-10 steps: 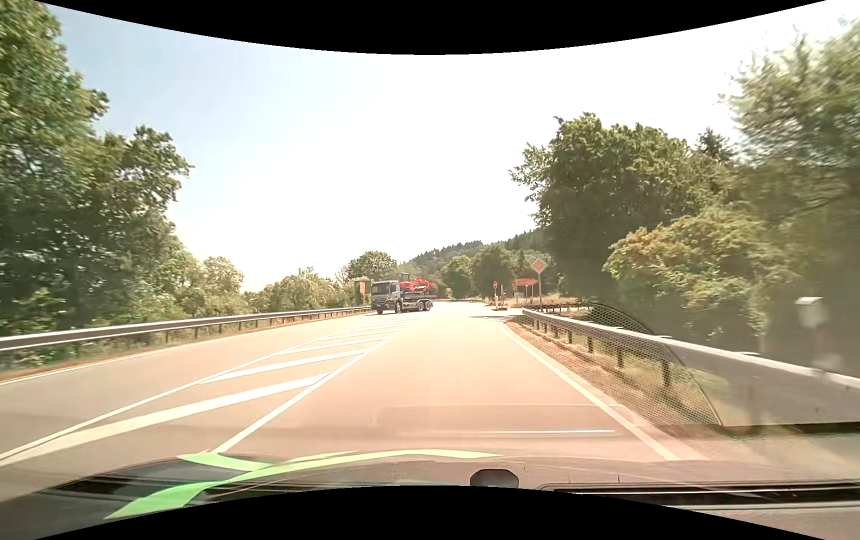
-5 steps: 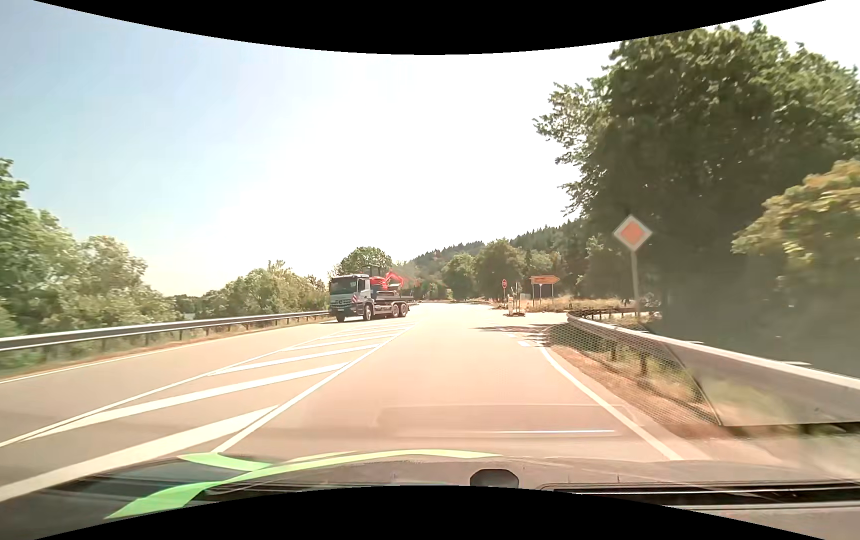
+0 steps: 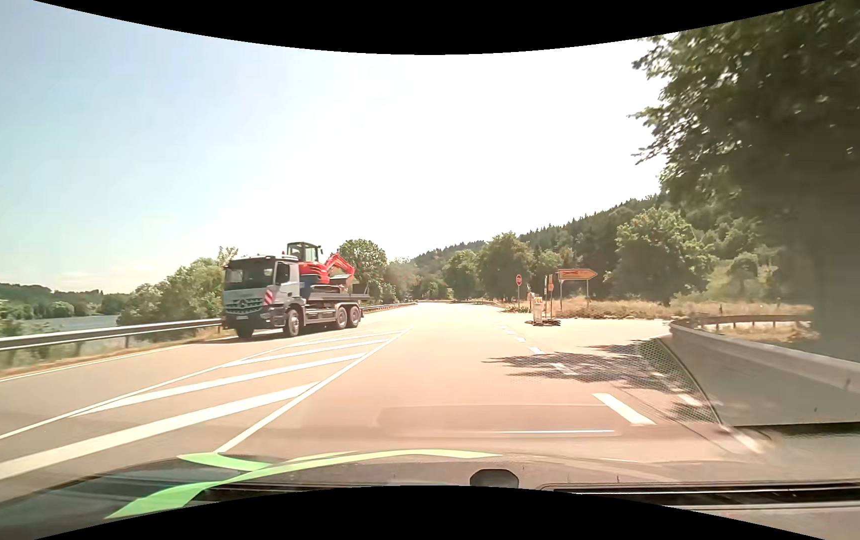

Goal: Follow the waypoints while adhering to traffic rules and regulations

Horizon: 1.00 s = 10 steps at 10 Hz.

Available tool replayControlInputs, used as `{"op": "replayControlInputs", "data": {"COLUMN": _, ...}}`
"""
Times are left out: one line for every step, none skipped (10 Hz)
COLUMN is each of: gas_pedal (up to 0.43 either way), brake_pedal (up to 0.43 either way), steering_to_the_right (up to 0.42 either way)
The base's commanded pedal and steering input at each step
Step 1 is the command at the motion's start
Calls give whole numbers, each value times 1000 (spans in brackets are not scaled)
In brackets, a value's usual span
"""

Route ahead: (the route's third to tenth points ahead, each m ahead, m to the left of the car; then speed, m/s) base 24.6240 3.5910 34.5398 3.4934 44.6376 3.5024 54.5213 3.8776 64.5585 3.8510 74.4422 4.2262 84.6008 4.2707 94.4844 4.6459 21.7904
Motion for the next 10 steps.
{"op": "replayControlInputs", "data": {"gas_pedal": 319, "brake_pedal": 0, "steering_to_the_right": -3}}
{"op": "replayControlInputs", "data": {"gas_pedal": 319, "brake_pedal": 0, "steering_to_the_right": -3}}
{"op": "replayControlInputs", "data": {"gas_pedal": 331, "brake_pedal": 0, "steering_to_the_right": -3}}
{"op": "replayControlInputs", "data": {"gas_pedal": 331, "brake_pedal": 0, "steering_to_the_right": -3}}
{"op": "replayControlInputs", "data": {"gas_pedal": 319, "brake_pedal": 0, "steering_to_the_right": -3}}
{"op": "replayControlInputs", "data": {"gas_pedal": 287, "brake_pedal": 0, "steering_to_the_right": -3}}
{"op": "replayControlInputs", "data": {"gas_pedal": 287, "brake_pedal": 0, "steering_to_the_right": -3}}
{"op": "replayControlInputs", "data": {"gas_pedal": 287, "brake_pedal": 0, "steering_to_the_right": -3}}
{"op": "replayControlInputs", "data": {"gas_pedal": 299, "brake_pedal": 0, "steering_to_the_right": -2}}
{"op": "replayControlInputs", "data": {"gas_pedal": 299, "brake_pedal": 0, "steering_to_the_right": 0}}
